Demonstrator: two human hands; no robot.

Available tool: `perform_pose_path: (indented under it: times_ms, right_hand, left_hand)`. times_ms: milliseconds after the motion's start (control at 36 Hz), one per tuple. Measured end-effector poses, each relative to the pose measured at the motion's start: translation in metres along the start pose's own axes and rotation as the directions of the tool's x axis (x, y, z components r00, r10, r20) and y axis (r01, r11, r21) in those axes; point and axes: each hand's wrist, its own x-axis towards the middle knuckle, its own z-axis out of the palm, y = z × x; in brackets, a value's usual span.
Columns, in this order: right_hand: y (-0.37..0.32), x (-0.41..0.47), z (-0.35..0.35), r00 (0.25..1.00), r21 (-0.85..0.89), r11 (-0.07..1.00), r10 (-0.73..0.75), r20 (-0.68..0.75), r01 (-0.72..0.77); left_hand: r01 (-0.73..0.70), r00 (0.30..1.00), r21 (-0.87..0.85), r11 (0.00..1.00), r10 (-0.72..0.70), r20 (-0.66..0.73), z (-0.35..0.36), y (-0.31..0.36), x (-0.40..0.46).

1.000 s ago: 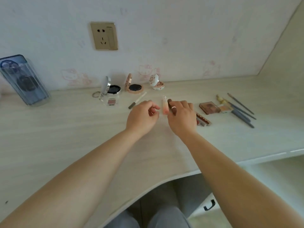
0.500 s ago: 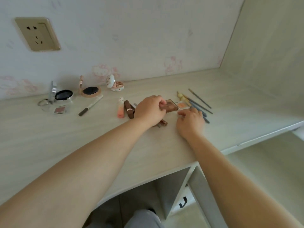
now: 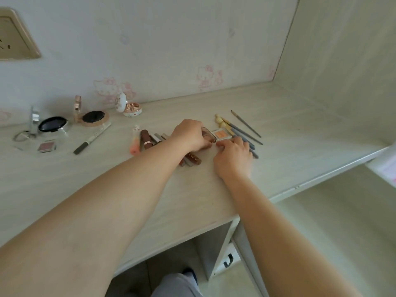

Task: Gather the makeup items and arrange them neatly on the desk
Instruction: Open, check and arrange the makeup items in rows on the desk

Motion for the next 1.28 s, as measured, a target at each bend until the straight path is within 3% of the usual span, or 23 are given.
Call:
perform_pose_path:
  times_ms: [83,194,250,306,333,389,528,722,1167,1278]
  right_hand:
    - [0.001,0.000,0.001,1.000,0.060,0.998,-0.003,-0.007,0.003]
    - [-0.003,-0.002,-0.007,0.997,0.374,0.926,0.072,-0.028,-0.056]
    - [-0.010,-0.002,-0.013,0.989,0.635,0.759,0.138,0.060,-0.144]
    - [-0.024,-0.004,-0.018,0.962,0.828,0.489,0.154,0.227,-0.274]
    - [-0.031,-0.006,-0.020,0.948,0.867,0.385,0.117,0.295,-0.317]
    - [-0.047,-0.010,-0.020,0.921,0.877,0.307,-0.004,0.389,-0.369]
    - [-0.086,-0.030,-0.008,0.757,0.834,0.293,-0.353,0.549,-0.468]
    - [-0.135,-0.065,0.017,0.573,0.753,0.300,-0.503,0.647,-0.586]
    - [-0.205,-0.107,0.056,0.560,0.687,0.369,-0.399,0.726,-0.627]
    - [-0.205,-0.107,0.058,0.597,0.697,0.275,-0.370,0.712,-0.662]
  left_hand:
    - [0.001,0.999,-0.068,0.998,-0.004,-0.043,-0.003,-0.003,-0.007]
    - [-0.021,0.993,-0.183,0.983,-0.002,-0.122,-0.017,-0.013,-0.022]
    - [-0.078,0.987,-0.216,0.973,0.044,-0.156,-0.028,-0.021,-0.032]
    - [-0.134,0.980,-0.253,0.958,0.090,-0.179,-0.038,-0.030,-0.045]
    - [-0.156,0.977,-0.274,0.949,0.107,-0.185,-0.043,-0.035,-0.052]
    - [-0.183,0.975,-0.315,0.931,0.130,-0.181,-0.052,-0.045,-0.068]
    - [-0.216,0.976,-0.434,0.875,0.173,-0.135,-0.073,-0.082,-0.110]
    - [-0.129,0.991,-0.594,0.794,0.091,-0.094,-0.089,-0.143,-0.162]
    - [-0.053,0.970,-0.638,0.768,-0.112,-0.214,-0.091,-0.224,-0.221]
    - [-0.080,0.953,-0.627,0.775,-0.125,-0.276,-0.090,-0.225,-0.218]
